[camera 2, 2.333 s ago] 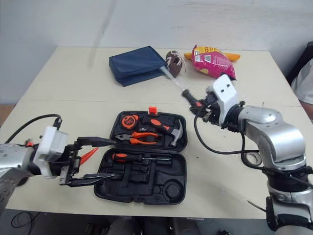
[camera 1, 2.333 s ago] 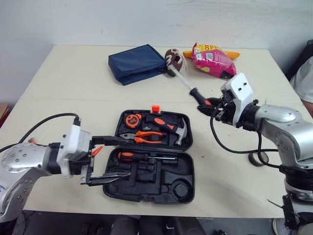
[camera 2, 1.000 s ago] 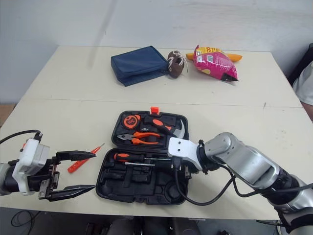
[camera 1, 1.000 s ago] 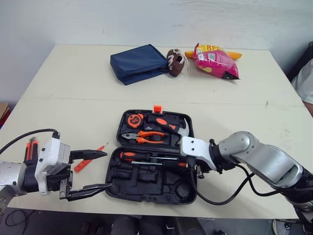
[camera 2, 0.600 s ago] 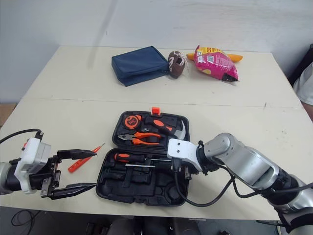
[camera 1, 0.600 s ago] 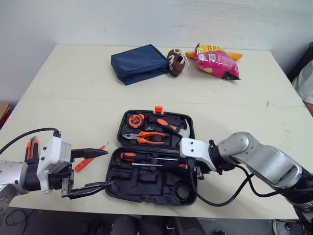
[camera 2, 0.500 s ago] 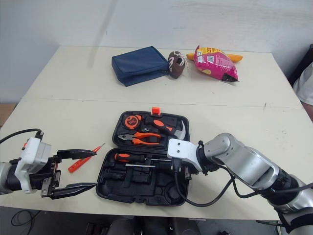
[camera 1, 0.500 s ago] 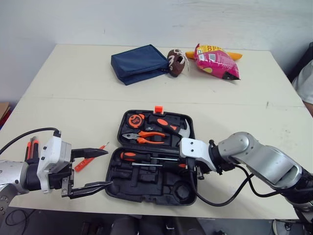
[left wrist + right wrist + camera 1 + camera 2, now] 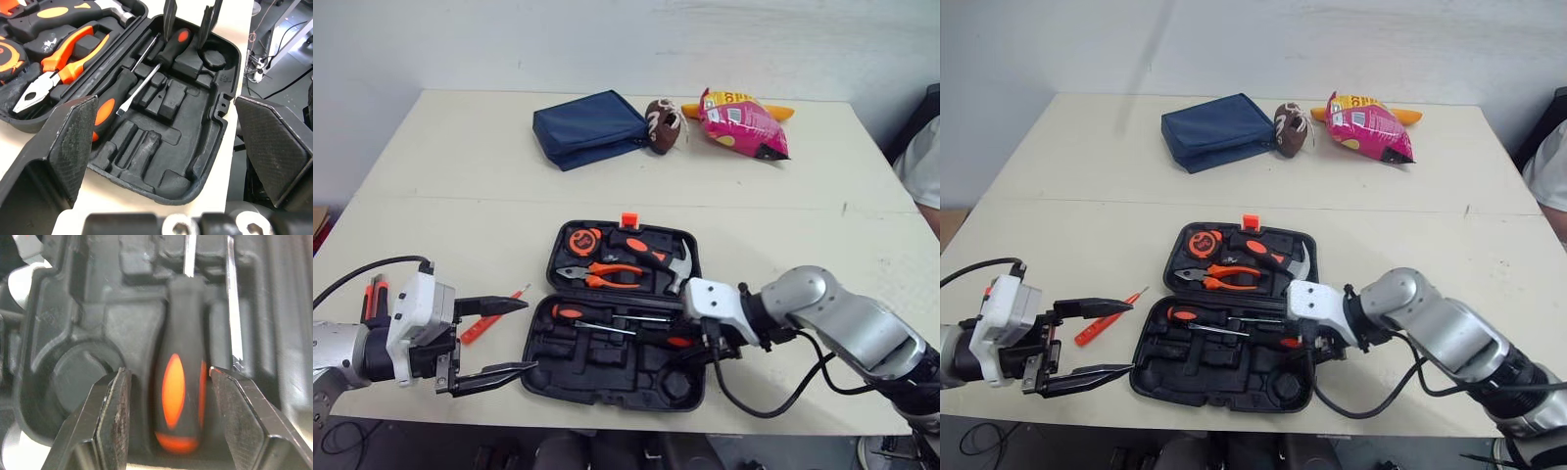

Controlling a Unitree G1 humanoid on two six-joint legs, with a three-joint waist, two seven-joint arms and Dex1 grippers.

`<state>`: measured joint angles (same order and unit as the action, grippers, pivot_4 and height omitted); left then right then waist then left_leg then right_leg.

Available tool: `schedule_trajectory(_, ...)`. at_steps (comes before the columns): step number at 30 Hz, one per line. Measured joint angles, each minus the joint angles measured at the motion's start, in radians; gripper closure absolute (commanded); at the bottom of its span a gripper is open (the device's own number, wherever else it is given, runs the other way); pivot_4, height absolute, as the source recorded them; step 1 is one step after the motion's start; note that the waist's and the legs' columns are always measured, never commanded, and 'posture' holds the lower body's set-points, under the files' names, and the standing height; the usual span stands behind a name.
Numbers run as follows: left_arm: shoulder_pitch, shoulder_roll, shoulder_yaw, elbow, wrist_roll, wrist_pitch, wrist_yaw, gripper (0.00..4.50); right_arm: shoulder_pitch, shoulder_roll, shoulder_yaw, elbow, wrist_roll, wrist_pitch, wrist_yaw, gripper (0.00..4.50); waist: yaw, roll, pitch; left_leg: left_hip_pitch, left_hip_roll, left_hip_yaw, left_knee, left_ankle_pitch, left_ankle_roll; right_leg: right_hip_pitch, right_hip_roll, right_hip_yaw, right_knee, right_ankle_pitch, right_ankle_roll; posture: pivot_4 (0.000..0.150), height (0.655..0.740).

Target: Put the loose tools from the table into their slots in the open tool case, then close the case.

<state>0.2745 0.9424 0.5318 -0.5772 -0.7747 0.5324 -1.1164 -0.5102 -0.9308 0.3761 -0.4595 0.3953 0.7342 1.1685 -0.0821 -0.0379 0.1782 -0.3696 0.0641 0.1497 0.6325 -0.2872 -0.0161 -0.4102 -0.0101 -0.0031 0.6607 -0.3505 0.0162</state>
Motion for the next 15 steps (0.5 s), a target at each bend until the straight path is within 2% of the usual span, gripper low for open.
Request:
schedule_trajectory(6,0.000,-0.001,0.000,0.003,0.013,-0.018,0.000,0.00,0.038,0.159,-0.117,0.045,0.087,-0.196,0.047,1.76,-0.001,0.000,0.000,0.000,0.001,-0.001,-0.001,0.001,-0.001,-0.001,0.002,0.000,0.002,0.000,0.000,0.150,0.7400)
schedule_trajectory(7,0.000,-0.001,0.000,0.004,0.015,-0.019,0.000,0.00,0.045,0.168,-0.120,0.049,0.095,-0.206,0.051,2.29,0.000,0.000,0.000,0.000,0.001,-0.001,-0.001,0.001,-0.001,-0.001,0.001,0.000,0.002,0.000,0.000,0.150,0.7400)
schedule_trajectory(8,0.000,-0.004,0.000,0.006,0.017,-0.021,0.001,0.00,0.060,0.196,-0.127,0.066,0.097,-0.229,0.050,2.49,0.000,-0.001,-0.001,0.001,0.001,-0.001,0.000,0.001,-0.001,0.000,0.001,0.000,0.002,0.000,0.000,0.150,0.7400)
schedule_trajectory(9,-0.003,-0.008,-0.002,0.007,0.018,-0.022,0.001,0.00,0.074,0.222,-0.125,0.079,0.094,-0.250,0.044,2.89,0.001,-0.001,-0.001,0.000,0.000,-0.001,0.000,0.000,-0.001,0.000,0.001,0.000,0.002,0.000,0.000,0.150,0.7400)
schedule_trajectory(12,-0.017,-0.019,-0.015,0.008,0.027,-0.030,0.002,0.00,0.128,0.302,-0.101,0.118,0.066,-0.337,0.030,4.37,0.001,-0.001,-0.001,0.000,0.000,-0.001,0.001,0.000,0.000,0.000,0.000,0.000,0.002,0.000,0.000,0.150,0.7400)
schedule_trajectory(15,-0.029,-0.020,-0.031,0.010,0.033,-0.031,0.002,0.00,0.149,0.340,-0.094,0.164,0.037,-0.410,0.031,4.44,0.000,-0.001,-0.001,0.000,0.000,-0.001,0.001,0.000,0.000,0.000,0.001,0.000,0.002,0.001,0.000,0.150,0.7400)
